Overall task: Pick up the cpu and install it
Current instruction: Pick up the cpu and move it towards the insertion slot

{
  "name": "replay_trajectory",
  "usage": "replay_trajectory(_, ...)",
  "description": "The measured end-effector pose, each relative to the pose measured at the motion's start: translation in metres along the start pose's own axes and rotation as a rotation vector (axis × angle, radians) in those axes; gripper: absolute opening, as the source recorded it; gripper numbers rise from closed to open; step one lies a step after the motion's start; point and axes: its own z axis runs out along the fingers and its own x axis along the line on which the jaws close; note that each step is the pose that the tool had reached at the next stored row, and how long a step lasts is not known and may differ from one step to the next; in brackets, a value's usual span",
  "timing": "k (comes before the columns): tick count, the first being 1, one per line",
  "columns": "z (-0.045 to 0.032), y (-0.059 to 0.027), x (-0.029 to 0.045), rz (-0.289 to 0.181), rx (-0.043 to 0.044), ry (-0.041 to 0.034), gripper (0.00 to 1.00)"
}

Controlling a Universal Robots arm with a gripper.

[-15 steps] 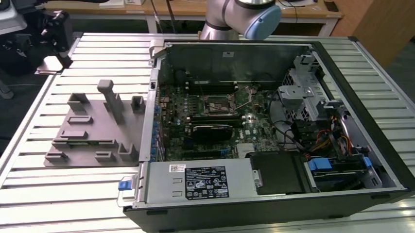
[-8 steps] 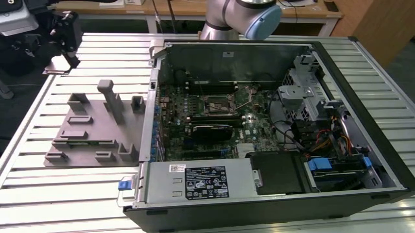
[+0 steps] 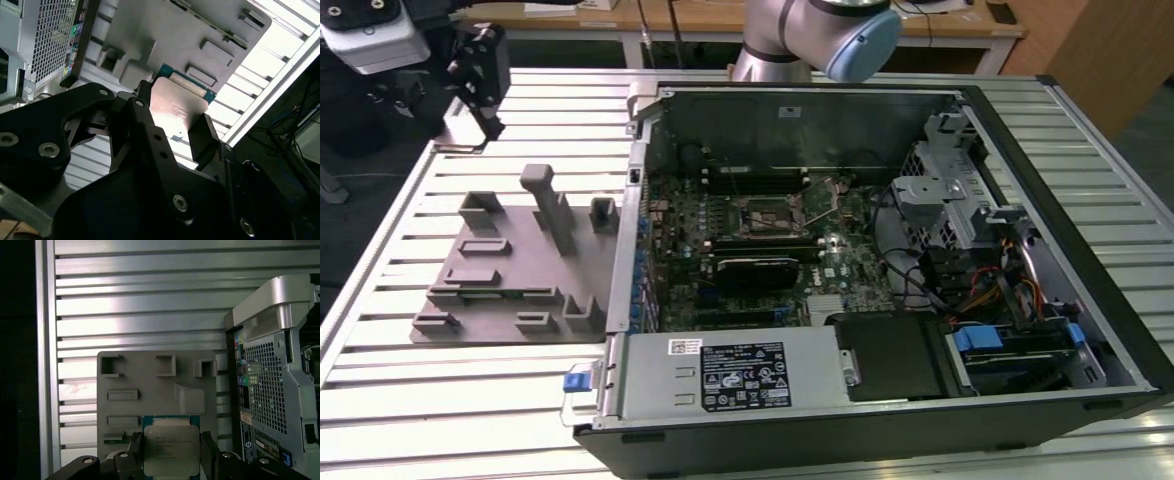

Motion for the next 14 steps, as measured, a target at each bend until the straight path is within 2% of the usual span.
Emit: replay_trajectory(14, 0.001, 0.0025, -0.0353, 0.0, 0.0001, 0.0014, 0.54)
